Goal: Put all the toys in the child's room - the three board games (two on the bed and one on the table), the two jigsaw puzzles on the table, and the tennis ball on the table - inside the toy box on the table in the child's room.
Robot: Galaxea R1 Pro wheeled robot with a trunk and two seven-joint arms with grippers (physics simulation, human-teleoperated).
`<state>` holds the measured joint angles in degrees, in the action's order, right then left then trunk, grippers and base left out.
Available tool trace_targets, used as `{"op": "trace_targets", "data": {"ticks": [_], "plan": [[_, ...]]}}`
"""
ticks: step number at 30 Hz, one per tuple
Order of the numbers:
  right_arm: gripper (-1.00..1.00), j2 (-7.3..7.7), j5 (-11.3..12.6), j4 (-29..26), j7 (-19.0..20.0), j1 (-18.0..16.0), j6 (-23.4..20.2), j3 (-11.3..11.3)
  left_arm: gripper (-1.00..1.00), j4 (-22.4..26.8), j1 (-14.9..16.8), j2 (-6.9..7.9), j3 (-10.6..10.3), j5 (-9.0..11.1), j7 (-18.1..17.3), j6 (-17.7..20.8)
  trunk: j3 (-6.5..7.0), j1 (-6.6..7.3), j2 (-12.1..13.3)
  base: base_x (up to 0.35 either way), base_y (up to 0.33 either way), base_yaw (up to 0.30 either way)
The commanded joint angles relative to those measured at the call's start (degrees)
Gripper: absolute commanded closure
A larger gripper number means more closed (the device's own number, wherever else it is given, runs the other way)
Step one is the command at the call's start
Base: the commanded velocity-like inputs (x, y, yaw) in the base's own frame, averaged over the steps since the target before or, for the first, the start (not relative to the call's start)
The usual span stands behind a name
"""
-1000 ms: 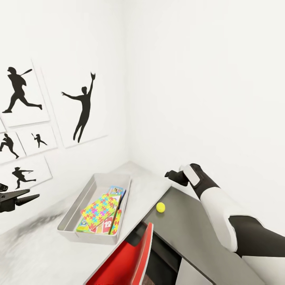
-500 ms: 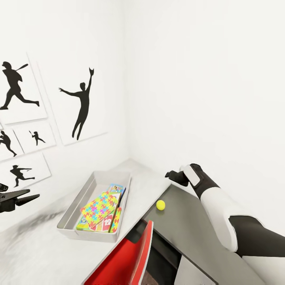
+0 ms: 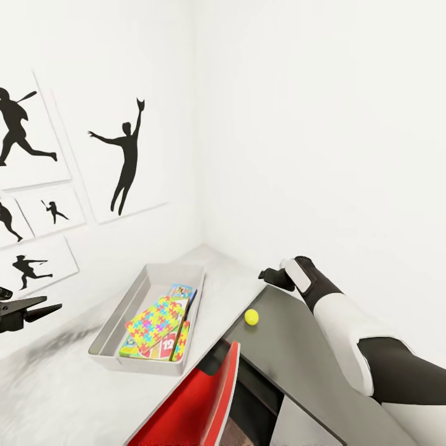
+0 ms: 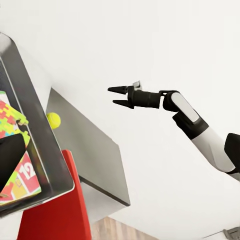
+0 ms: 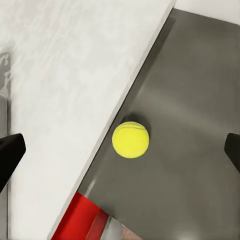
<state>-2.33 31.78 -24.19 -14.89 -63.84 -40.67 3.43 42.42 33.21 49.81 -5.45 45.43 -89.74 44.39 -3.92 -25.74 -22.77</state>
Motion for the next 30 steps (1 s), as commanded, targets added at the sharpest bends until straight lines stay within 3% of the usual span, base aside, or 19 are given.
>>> {"op": "trace_targets", "data": {"ticks": [1, 30], "plan": [[-1.0, 0.04, 0.6, -0.1, -0.5, -0.1, -0.1, 0.4, -1.0, -0.1, 0.1, 0.09, -0.3, 0.3, -0.3, 0.6, -0.24, -0.04, -0.1, 0.0, 0.0, 0.0], [-1.0, 0.05, 0.7, -0.1, -0.4, -0.1, 0.7, 0.6, -1.0, -0.1, 0.1, 0.11, -0.3, 0.3, -0.3, 0.6, -2.97, -0.04, -0.1, 0.0, 0.0, 0.0]]}}
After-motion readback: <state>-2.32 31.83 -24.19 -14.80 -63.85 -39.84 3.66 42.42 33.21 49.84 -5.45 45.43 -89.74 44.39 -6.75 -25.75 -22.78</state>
